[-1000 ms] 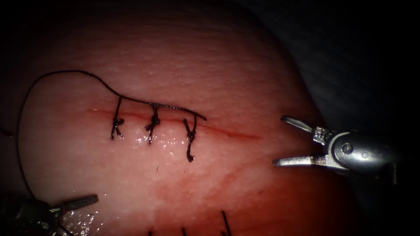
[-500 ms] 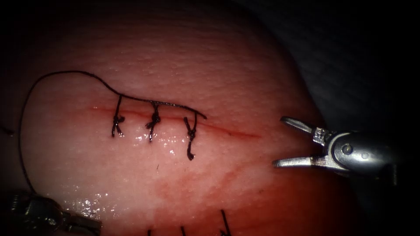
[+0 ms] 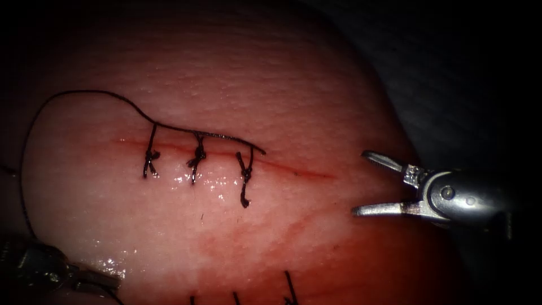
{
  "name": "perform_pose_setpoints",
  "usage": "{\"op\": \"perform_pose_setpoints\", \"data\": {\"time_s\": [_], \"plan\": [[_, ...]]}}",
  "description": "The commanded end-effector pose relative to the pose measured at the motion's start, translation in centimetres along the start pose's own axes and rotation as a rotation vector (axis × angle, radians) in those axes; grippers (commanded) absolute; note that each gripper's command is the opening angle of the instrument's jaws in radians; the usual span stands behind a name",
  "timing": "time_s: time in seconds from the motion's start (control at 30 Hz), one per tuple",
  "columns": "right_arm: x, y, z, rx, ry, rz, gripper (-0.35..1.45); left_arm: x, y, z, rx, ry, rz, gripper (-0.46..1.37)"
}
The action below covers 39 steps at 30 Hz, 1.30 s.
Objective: Wound Closure
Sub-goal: Pull on the suture with the left driver to pull the needle into view
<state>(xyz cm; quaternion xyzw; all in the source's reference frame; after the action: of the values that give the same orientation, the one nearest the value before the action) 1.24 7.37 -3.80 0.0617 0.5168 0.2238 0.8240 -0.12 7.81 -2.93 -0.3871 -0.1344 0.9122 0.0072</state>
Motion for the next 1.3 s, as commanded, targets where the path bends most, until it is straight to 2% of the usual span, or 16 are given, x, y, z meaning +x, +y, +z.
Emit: {"op": "perform_pose_setpoints", "data": {"time_s": [0.03, 0.2, 0.4, 0.5, 0.63, 0.73, 0.77, 0.8, 0.9, 0.93, 1.0, 1.07, 1.13, 1.3], "plan": [[0.01, 0.0, -0.01, 0.002, 0.0, 0.0, 0.93, 0.0, -0.05, -0.03, 0.015, 0.018, -0.003, -0.35], [0.01, 0.0, -0.01, 0.003, 0.0, 0.0, 0.93, 0.06, -0.47, -0.23, 0.099, 0.076, 0.004, -0.35], [0.01, -0.01, -0.01, 0.003, 0.0, 0.0, 0.93, 0.1, -0.88, -0.36, 0.146, 0.117, -0.006, -0.35], [0.01, 0.0, -0.01, 0.002, 0.0, 0.0, 0.93, 0.15, -1.22, -0.39, 0.18, 0.138, -0.01, -0.35], [0.01, -0.01, -0.01, 0.002, 0.0, 0.0, 0.93, 0.18, -1.74, -0.34, 0.266, 0.18, -0.029, -0.35], [0.01, -0.01, -0.01, 0.002, 0.0, 0.0, 0.93, 0.2, -2.14, -0.24, 0.324, 0.2, -0.041, -0.35], [0.01, -0.01, -0.01, 0.002, 0.0, 0.0, 0.93, 0.21, -2.37, -0.17, 0.36, 0.205, -0.048, -0.35], [0.01, -0.01, -0.01, 0.002, 0.0, 0.0, 0.93, 0.22, -2.47, -0.14, 0.373, 0.209, -0.043, -0.35], [0.01, -0.01, 0.0, 0.002, 0.0, 0.0, 0.92, 0.3, -3.01, 0.09, 0.407, 0.237, -0.057, -0.35], [0.01, -0.01, 0.0, 0.002, 0.0, 0.0, 0.93, 0.3, -3.05, 0.11, 0.409, 0.236, -0.053, -0.35], [0.0, -0.01, 0.0, 0.002, 0.0, -0.001, 0.92, 0.39, -3.4, 0.37, 0.433, 0.247, -0.059, -0.35], [0.0, -0.02, 0.0, 0.002, 0.001, -0.001, 0.92, 0.42, -3.49, 0.46, 0.433, 0.246, -0.063, -0.35], [0.0, -0.02, 0.0, 0.002, 0.0, -0.001, 0.92, 0.47, -3.73, 0.69, 0.428, 0.246, -0.057, -0.35], [0.0, -0.01, 0.0, 0.001, 0.0, -0.001, 0.91, 0.51, -4.23, 1.03, 0.453, 0.259, -0.059, -0.35]]}}
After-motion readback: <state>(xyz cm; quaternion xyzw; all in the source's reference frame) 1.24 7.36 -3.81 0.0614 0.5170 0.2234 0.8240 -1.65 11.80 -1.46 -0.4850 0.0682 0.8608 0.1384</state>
